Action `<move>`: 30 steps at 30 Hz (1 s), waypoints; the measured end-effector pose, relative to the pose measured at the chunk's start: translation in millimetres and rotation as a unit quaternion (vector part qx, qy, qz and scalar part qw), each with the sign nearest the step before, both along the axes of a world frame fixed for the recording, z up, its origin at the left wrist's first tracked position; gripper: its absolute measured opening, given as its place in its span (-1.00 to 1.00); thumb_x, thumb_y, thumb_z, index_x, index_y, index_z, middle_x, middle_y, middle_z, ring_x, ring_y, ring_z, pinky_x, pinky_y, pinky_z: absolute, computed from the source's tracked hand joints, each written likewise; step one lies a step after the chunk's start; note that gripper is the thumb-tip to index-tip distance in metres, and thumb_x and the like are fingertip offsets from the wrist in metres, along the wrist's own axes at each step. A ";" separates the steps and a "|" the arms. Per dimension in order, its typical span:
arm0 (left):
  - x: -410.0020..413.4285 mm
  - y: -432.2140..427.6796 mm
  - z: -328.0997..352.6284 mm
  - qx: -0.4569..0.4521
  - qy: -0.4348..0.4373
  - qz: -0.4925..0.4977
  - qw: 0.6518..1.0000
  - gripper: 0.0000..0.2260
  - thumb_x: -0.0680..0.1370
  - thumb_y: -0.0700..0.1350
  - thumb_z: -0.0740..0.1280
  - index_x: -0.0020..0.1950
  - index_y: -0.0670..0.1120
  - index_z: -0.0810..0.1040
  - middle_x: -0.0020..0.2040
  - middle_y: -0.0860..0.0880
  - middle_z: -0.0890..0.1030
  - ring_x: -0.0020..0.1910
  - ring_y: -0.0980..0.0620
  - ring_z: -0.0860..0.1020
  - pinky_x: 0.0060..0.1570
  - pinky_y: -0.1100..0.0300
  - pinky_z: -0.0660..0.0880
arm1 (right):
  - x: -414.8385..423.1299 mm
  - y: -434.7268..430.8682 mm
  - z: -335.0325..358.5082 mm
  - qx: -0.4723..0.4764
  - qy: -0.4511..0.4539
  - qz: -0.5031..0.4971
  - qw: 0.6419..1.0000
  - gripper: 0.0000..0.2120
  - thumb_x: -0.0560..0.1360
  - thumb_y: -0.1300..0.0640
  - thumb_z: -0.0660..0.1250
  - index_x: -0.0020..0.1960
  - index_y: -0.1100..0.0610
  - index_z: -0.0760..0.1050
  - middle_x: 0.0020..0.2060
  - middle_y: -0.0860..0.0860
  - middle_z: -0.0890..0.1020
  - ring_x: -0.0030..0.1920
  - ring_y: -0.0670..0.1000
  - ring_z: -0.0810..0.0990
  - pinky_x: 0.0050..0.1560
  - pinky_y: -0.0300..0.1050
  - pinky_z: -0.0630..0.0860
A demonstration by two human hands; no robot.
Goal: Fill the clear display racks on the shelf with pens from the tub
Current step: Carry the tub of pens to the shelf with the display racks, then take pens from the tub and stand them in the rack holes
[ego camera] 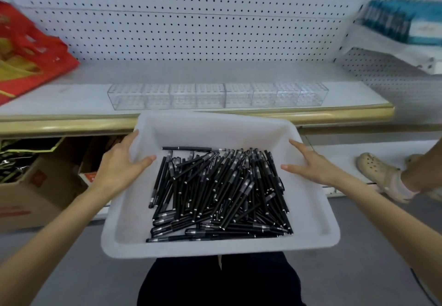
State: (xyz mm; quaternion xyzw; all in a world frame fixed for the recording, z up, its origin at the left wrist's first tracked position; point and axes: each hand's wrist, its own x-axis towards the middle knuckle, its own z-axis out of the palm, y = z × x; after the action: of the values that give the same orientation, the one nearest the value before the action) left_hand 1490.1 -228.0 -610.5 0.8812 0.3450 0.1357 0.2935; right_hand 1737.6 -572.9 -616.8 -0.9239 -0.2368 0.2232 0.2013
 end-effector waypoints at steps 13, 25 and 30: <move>-7.6 12.6 -16.1 0.283 0.122 -0.005 0.951 -0.44 0.45 0.07 0.44 0.36 -0.17 0.44 0.17 -0.30 0.41 0.10 -0.32 0.40 0.01 -0.21 0.39 | -9.8 44.9 -7.0 -0.096 -0.341 0.055 0.934 -0.23 0.47 -0.24 0.29 0.53 0.04 0.08 0.32 0.25 0.36 0.27 0.28 0.36 0.22 0.16 0.33; 69.0 -25.7 -60.3 -0.005 0.073 -0.119 0.990 -0.77 0.47 0.09 0.41 0.02 -0.02 0.64 0.00 0.00 0.61 0.02 0.02 0.56 0.06 0.11 0.48 | -50.2 130.8 -55.0 0.075 0.059 -0.013 0.995 -0.57 0.46 -0.13 0.39 -0.02 0.28 0.62 -0.24 0.15 0.62 -0.18 0.09 0.60 -0.13 -0.08 0.51; 69.6 -25.0 -79.8 -0.035 0.048 -0.104 0.993 -0.76 0.47 0.10 0.41 0.05 0.01 0.64 0.10 0.01 0.59 0.12 0.01 0.52 0.12 0.14 0.42 | -53.8 140.6 -67.2 0.017 0.031 -0.046 0.998 -0.54 0.42 -0.32 0.33 -0.18 0.11 0.58 -0.40 -0.03 0.56 -0.23 0.03 0.60 -0.15 -0.09 0.49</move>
State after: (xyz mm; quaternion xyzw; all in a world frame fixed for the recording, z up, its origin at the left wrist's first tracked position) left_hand 1559.7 -252.9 -690.4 0.9067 0.2701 0.0500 0.3200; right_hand 1683.9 -432.3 -684.0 -0.9227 -0.1917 0.2384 0.2347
